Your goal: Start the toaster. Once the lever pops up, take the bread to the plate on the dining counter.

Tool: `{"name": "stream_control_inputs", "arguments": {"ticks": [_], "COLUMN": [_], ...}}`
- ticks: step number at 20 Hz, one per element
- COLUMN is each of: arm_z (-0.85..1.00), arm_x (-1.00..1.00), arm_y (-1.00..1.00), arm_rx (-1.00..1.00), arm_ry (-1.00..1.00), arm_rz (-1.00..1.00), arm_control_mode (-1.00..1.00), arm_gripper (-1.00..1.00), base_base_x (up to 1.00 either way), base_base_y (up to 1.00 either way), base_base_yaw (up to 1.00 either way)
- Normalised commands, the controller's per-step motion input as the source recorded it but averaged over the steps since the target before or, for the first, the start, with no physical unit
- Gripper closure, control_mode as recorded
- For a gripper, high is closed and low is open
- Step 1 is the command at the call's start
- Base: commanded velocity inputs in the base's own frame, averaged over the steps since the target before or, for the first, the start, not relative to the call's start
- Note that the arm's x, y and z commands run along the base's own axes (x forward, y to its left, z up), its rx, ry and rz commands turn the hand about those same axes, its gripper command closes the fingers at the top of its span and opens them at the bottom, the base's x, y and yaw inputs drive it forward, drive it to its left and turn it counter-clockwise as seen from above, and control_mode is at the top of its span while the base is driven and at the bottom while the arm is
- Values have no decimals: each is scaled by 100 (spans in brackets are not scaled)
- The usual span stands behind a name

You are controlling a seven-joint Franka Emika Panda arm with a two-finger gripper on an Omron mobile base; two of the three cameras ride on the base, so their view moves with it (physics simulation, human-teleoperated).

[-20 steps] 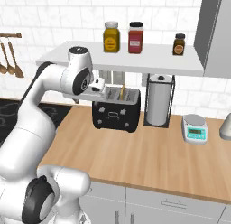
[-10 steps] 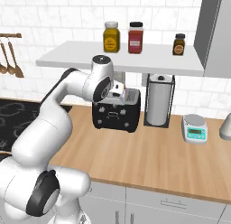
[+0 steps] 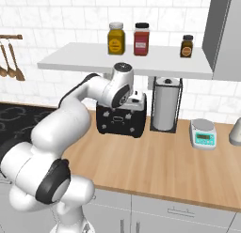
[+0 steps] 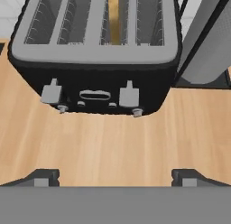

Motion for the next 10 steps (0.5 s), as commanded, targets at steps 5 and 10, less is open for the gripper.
{"name": "stream_control_inputs", "arguments": {"ticks": [5, 10], "arm_z": [-15, -4], "arm_x": [43, 37], "arm_y": [0, 9], "arm_rx": [0, 0], "arm_ry": [0, 0], "arm_rz": [0, -2], "arm_control_mode": [-100, -100], "arm_gripper": [-100, -100], "base_base_x": [0, 0], "base_base_y": [0, 0], "base_base_yaw": [0, 0]}}
